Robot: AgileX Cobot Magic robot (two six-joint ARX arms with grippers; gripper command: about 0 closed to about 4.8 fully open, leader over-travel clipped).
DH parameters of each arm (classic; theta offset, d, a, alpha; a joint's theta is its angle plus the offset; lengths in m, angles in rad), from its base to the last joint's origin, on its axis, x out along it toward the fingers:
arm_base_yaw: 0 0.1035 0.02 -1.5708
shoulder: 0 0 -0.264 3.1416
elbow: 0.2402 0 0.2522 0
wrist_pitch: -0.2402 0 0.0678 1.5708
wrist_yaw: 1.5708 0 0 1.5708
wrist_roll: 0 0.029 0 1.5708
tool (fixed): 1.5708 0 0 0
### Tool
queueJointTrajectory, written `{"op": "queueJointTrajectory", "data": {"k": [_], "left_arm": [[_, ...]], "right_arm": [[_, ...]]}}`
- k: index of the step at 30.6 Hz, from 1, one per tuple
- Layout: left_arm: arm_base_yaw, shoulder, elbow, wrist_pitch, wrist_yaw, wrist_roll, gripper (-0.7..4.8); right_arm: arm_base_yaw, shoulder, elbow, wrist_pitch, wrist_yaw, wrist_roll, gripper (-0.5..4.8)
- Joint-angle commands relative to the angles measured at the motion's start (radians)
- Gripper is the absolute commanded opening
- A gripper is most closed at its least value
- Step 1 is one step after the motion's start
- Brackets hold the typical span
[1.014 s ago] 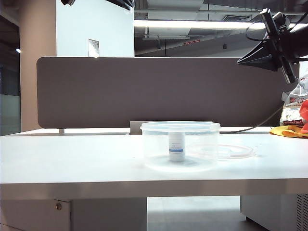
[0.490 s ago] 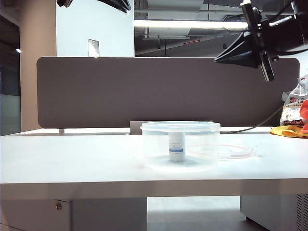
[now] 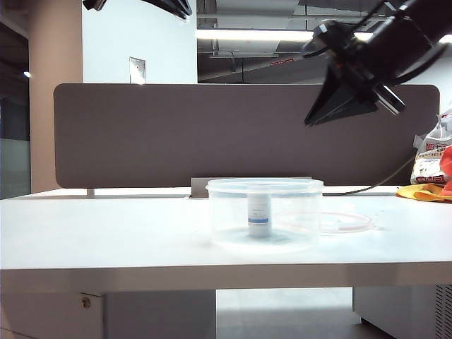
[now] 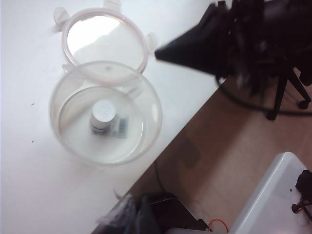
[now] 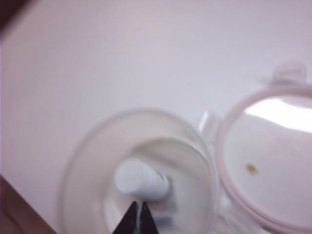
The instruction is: Remove the lid of the round box, pick up the small white medicine bottle inside, and place it on the table.
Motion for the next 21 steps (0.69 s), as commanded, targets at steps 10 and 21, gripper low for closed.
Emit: {"op": "queueJointTrajectory", "data": {"k": [10,21], "left_arm": [[0.001,-0.005,0.005,-0.007,0.001,0.019,0.21],[0.001,-0.004,0.005,-0.013,0.000,0.031,0.21]], "right_arm": [[0.151,0.021,0.120,-0.119,0.203,-0.074,1.36],[0.151,0.169,0.187,-0.244,0.203,-0.045,2.61]]}}
